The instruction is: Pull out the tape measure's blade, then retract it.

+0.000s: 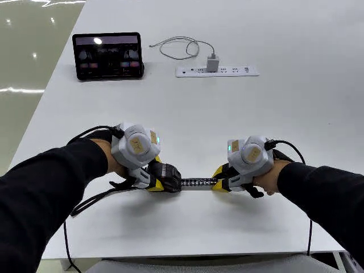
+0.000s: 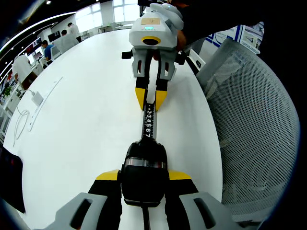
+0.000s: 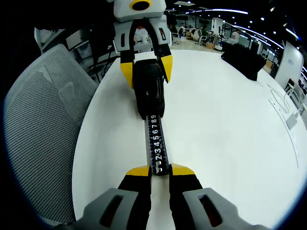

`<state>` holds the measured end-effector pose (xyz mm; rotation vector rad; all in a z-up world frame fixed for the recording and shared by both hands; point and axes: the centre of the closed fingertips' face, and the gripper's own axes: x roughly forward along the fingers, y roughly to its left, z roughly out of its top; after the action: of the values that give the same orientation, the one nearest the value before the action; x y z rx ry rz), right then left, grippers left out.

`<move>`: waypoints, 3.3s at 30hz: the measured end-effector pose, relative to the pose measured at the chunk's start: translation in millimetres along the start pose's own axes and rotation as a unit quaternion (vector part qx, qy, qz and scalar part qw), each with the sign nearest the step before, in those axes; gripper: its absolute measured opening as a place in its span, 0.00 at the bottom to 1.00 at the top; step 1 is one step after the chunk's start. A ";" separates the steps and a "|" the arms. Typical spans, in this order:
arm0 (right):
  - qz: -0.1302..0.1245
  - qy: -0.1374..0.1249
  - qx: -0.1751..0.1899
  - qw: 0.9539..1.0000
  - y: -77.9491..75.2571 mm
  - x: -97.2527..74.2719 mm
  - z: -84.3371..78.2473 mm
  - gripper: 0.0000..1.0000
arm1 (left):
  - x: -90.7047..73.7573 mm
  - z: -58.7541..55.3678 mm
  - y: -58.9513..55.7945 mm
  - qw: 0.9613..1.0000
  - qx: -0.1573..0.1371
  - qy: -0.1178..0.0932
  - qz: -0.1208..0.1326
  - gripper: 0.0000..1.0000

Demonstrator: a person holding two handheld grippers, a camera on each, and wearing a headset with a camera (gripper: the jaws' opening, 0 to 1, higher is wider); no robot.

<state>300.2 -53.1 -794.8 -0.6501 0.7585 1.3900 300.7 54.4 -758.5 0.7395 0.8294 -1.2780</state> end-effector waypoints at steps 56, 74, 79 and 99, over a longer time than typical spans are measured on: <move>-0.014 0.021 0.014 1.000 -5.2 -33.7 -41.9 0.08 | -1.7 0.0 -0.2 1.000 -0.015 -0.017 0.011 0.30; -0.020 0.028 0.014 0.999 -4.6 -40.8 -51.4 0.08 | -0.7 0.9 -1.2 1.000 -0.004 -0.009 0.011 0.30; -0.020 0.030 0.015 0.999 -5.0 -41.8 -53.7 0.08 | -0.7 0.7 -0.4 1.000 -0.007 -0.011 0.010 0.30; -0.023 0.036 0.016 0.999 -7.4 -51.1 -65.9 0.08 | -1.4 0.5 -0.2 1.000 -0.012 -0.015 0.011 0.30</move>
<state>300.6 -136.8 -794.9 -0.6919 0.8170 1.3148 300.4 54.7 -757.0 0.7069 0.8102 -1.2540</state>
